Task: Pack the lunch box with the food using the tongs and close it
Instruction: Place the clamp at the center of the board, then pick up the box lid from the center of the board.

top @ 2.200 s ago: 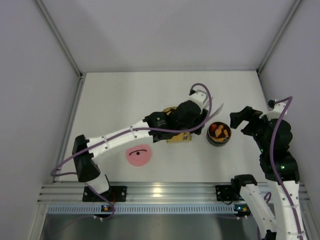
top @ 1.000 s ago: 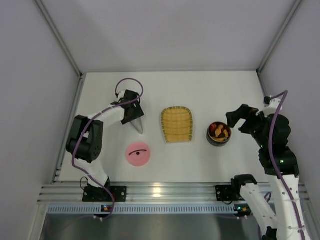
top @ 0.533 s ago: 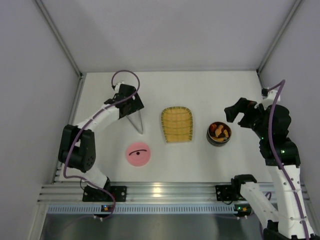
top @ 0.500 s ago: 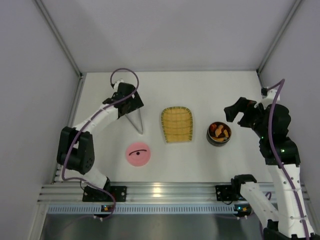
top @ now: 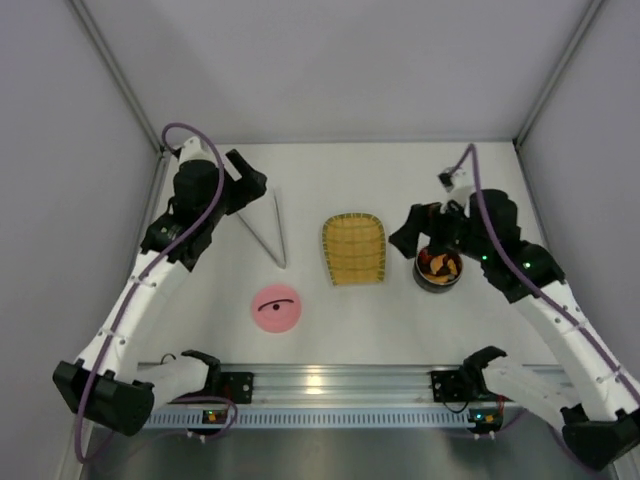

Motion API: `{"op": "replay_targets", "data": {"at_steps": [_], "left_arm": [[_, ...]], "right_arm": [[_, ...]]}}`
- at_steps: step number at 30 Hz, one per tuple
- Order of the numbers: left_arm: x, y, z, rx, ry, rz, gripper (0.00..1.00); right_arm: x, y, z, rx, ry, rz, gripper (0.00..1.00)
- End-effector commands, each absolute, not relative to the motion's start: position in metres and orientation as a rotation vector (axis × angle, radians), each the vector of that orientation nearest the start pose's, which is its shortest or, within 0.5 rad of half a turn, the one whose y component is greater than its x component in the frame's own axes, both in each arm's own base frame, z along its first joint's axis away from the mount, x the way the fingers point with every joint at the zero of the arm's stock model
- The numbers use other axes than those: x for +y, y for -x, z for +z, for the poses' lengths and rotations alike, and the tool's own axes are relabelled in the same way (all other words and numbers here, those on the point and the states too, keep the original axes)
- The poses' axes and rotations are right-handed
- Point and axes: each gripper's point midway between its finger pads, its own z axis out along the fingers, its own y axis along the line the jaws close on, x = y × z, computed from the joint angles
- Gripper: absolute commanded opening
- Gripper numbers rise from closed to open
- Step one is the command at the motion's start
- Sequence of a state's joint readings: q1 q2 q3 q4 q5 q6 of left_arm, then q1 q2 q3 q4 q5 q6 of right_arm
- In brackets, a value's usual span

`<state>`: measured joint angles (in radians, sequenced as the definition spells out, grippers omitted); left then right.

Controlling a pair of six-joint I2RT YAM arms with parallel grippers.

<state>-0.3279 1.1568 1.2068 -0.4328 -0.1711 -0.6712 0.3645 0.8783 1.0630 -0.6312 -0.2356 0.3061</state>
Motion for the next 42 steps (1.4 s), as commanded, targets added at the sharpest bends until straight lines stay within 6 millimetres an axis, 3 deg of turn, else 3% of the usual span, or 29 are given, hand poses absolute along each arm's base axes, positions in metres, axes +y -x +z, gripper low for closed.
{"op": "replay_targets", "data": {"at_steps": [1,2,3,5,6,12,13,14,15,16,17,22,30,34,42], "left_arm": [[-0.117,-0.338,0.344,1.877,0.384,-0.541,0.9],[-0.115,-0.33,0.362,1.837,0.374,-0.56,0.9],[-0.114,-0.326,0.368,1.825,0.365,-0.566,0.91],[-0.111,-0.314,0.387,1.788,0.353,-0.584,0.91],[-0.11,-0.311,0.392,1.778,0.349,-0.586,0.91],[-0.102,-0.283,0.436,1.674,0.339,-0.632,0.92],[-0.101,-0.279,0.444,1.654,0.337,-0.639,0.92],[-0.099,-0.275,0.449,1.642,0.335,-0.643,0.92],[-0.098,-0.273,0.452,1.637,0.335,-0.642,0.93],[-0.097,-0.27,0.46,1.621,0.33,-0.646,0.93],[-0.095,-0.267,0.463,1.614,0.329,-0.645,0.93],[-0.091,-0.257,0.473,1.598,0.315,-0.637,0.93],[-0.09,-0.253,0.474,1.599,0.301,-0.631,0.94],[-0.091,-0.252,0.476,1.587,0.301,-0.641,0.94],[-0.087,-0.247,0.484,1.568,0.303,-0.631,0.95]], "right_arm": [[0.22,-0.239,0.291,1.971,0.476,0.691,0.98],[0.234,-0.242,0.276,1.991,0.532,0.652,0.98],[0.249,-0.243,0.277,1.954,0.571,0.663,0.98],[0.282,-0.232,0.257,1.951,0.71,0.675,0.98],[0.299,-0.228,0.259,1.904,0.75,0.704,0.98],[0.365,-0.23,0.224,1.855,0.94,0.667,0.98],[0.38,-0.228,0.231,1.815,0.955,0.662,0.97],[0.392,-0.232,0.216,1.826,0.994,0.627,0.97],[0.4,-0.232,0.212,1.823,1.017,0.617,0.97],[0.414,-0.231,0.22,1.801,1.026,0.626,0.97],[0.424,-0.234,0.202,1.81,1.086,0.586,0.96],[0.466,-0.23,0.181,1.802,1.195,0.58,0.93],[0.477,-0.199,0.156,1.841,1.3,0.621,0.89],[0.48,-0.191,0.137,1.869,1.331,0.615,0.83],[0.485,-0.176,0.121,1.888,1.371,0.612,0.76]]}}
